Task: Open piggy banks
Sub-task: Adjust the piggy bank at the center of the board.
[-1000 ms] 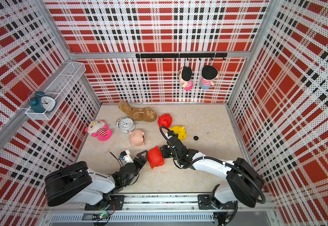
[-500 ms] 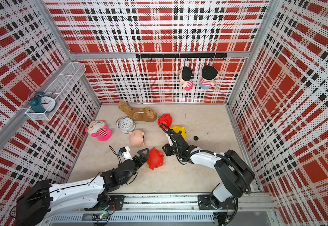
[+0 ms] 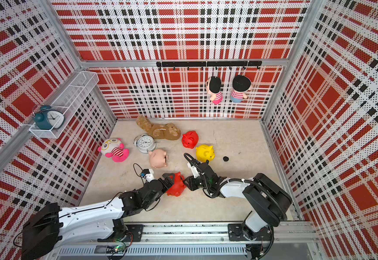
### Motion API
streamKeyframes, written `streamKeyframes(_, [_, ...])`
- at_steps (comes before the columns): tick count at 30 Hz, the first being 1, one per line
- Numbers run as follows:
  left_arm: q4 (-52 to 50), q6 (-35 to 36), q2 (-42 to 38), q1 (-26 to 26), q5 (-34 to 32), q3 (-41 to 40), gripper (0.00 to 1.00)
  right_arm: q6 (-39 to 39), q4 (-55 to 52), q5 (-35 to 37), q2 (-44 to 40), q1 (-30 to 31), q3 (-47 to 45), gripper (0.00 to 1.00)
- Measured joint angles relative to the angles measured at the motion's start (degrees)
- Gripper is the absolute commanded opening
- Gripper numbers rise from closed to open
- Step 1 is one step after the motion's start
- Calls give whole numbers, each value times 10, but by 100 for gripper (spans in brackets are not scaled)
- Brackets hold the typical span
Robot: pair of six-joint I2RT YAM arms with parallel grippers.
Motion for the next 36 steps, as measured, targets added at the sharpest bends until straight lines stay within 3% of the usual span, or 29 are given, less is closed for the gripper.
streamKeyframes(10, [-120,171,41,93,126,106,98,16,33,-8,-1,9,-6,30])
streamKeyframes(17, [-201,263,110,90,172,177,98,23,56,-12,0,9,-7,30])
streamKeyframes(23, [-228,289,163,84,174,212,98,29,64,-3,0,7,-15,29])
streamKeyframes(36, [-301,316,197,80,188,269,98,34,74,2,0,7,-26,29])
